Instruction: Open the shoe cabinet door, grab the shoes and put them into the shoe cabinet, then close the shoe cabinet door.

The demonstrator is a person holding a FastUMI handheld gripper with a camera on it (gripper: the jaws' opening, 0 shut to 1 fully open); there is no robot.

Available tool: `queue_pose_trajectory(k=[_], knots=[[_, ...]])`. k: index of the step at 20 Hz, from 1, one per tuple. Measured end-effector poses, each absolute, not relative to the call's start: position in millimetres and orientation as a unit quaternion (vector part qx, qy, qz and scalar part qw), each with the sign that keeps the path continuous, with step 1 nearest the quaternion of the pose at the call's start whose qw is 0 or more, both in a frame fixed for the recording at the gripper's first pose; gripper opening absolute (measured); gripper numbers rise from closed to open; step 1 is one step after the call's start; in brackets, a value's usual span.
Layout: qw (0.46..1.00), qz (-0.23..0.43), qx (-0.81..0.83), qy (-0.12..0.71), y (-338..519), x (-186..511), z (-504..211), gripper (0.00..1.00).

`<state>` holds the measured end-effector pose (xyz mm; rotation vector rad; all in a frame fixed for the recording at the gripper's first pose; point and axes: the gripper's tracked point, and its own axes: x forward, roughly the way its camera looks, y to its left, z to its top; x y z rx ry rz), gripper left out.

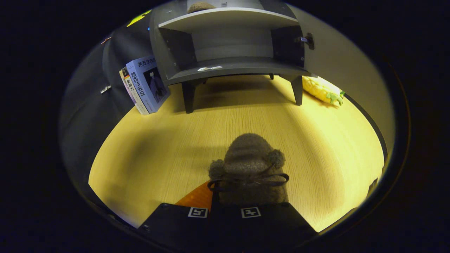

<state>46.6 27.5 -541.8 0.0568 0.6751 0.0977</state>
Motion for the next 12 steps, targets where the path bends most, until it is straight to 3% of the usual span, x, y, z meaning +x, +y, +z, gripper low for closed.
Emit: queue_pose_trajectory(k=[9, 10, 12], knots=[[0.957, 0.049, 0.043, 0.282, 20, 62, -530, 0.20], [0.957, 0.049, 0.037, 0.285, 21, 68, -543, 0.05], [0.957, 0.048, 0.038, 0.283, 23, 66, -540, 0.05]])
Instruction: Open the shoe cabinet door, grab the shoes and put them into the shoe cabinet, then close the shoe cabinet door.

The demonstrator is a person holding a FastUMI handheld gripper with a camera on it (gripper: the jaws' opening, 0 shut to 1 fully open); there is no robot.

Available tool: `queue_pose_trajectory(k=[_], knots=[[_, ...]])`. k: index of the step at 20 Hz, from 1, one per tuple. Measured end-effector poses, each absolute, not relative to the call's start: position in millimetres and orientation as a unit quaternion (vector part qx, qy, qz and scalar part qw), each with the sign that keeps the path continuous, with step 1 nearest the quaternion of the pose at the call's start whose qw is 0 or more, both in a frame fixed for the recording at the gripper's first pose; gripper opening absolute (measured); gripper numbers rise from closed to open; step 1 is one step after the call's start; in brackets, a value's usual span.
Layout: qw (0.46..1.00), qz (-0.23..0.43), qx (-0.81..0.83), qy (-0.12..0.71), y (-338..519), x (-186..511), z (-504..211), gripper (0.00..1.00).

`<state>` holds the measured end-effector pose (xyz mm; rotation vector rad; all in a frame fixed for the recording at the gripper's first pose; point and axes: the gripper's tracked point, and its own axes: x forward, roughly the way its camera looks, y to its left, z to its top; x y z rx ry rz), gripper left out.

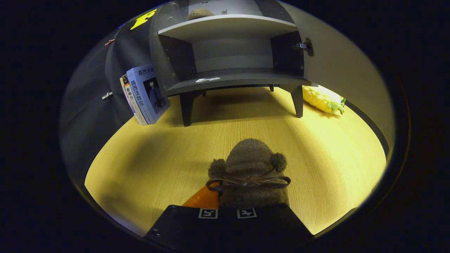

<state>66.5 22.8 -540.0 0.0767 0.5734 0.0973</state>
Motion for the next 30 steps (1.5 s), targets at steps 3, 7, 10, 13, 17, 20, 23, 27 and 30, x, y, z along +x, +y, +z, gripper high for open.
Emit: queue_pose_trajectory(k=[3, 7, 10, 13, 17, 20, 23, 27, 30], knots=[[0.960, 0.046, 0.027, 0.276, 22, 66, -534, 0.05], [0.961, 0.055, 0.017, 0.269, 27, 57, -509, 0.05], [0.965, 0.053, 0.014, 0.256, 27, 54, -475, 0.05], [0.971, 0.050, 0.011, 0.235, 27, 52, -429, 0.05], [0.977, 0.050, 0.002, 0.206, 31, 51, -364, 0.05], [0.981, 0.053, -0.003, 0.186, 38, 55, -314, 0.05], [0.983, 0.050, 0.005, 0.177, 40, 60, -271, 0.05], [0.985, 0.047, 0.019, 0.165, 44, 68, -222, 0.05], [0.986, 0.045, 0.023, 0.160, 45, 77, -193, 0.05]])
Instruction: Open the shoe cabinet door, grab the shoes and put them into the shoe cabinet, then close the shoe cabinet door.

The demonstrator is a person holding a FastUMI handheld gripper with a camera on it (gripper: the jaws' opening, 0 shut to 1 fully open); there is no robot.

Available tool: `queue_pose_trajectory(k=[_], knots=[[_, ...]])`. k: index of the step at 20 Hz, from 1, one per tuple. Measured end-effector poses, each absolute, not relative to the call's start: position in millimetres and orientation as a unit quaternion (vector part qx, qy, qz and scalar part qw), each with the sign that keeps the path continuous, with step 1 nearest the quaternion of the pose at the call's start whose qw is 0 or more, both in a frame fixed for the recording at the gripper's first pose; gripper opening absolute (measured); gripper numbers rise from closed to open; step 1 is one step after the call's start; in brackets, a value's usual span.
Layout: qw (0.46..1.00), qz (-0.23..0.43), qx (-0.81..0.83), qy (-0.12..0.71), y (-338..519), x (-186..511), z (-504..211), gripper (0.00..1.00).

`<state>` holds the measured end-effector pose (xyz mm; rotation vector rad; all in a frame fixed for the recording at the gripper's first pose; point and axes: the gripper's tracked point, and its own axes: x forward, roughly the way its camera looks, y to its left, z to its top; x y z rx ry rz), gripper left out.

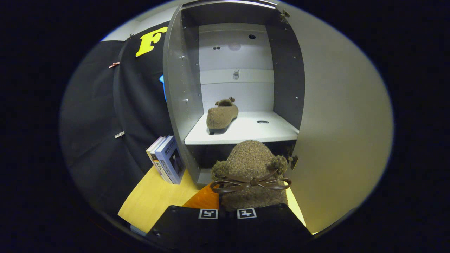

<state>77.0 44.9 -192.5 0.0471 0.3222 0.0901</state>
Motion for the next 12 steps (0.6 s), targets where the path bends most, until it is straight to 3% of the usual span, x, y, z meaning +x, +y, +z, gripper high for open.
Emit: queue_pose_trajectory(k=[12], knots=[[0.987, 0.039, 0.039, 0.149, 45, 137, -98, 0.05]])
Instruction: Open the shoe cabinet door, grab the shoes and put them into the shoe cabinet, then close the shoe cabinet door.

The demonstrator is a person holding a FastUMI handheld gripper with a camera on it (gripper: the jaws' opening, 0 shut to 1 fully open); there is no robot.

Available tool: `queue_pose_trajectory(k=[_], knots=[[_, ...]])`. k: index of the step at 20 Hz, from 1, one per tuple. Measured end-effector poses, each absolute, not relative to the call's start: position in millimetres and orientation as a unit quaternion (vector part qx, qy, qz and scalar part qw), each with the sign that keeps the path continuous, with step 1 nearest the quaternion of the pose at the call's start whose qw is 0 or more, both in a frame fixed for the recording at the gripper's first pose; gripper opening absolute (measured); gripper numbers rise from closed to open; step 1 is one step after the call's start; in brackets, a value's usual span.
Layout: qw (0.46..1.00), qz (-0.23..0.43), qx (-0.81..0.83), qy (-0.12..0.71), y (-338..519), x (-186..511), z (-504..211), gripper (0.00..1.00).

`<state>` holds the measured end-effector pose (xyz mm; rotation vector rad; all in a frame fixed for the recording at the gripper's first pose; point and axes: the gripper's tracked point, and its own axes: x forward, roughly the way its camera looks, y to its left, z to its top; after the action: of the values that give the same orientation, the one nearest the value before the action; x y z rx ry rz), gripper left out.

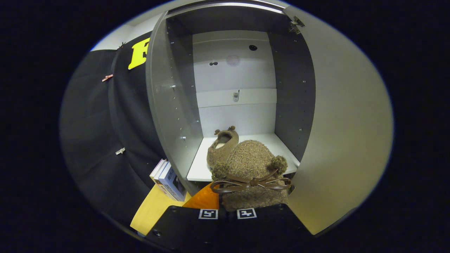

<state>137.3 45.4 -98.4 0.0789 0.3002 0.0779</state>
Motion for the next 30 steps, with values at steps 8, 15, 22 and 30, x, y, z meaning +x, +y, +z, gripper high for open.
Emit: queue_pose_trajectory(k=[8, 15, 22, 30], knots=[[0.981, 0.024, 0.046, 0.187, 28, 218, -68, 0.05], [0.974, 0.017, 0.070, 0.217, -1, 318, -75, 0.05], [0.963, 0.025, 0.046, 0.265, 0, 406, -136, 0.05], [0.951, 0.016, 0.032, 0.306, -6, 438, -188, 0.05]])
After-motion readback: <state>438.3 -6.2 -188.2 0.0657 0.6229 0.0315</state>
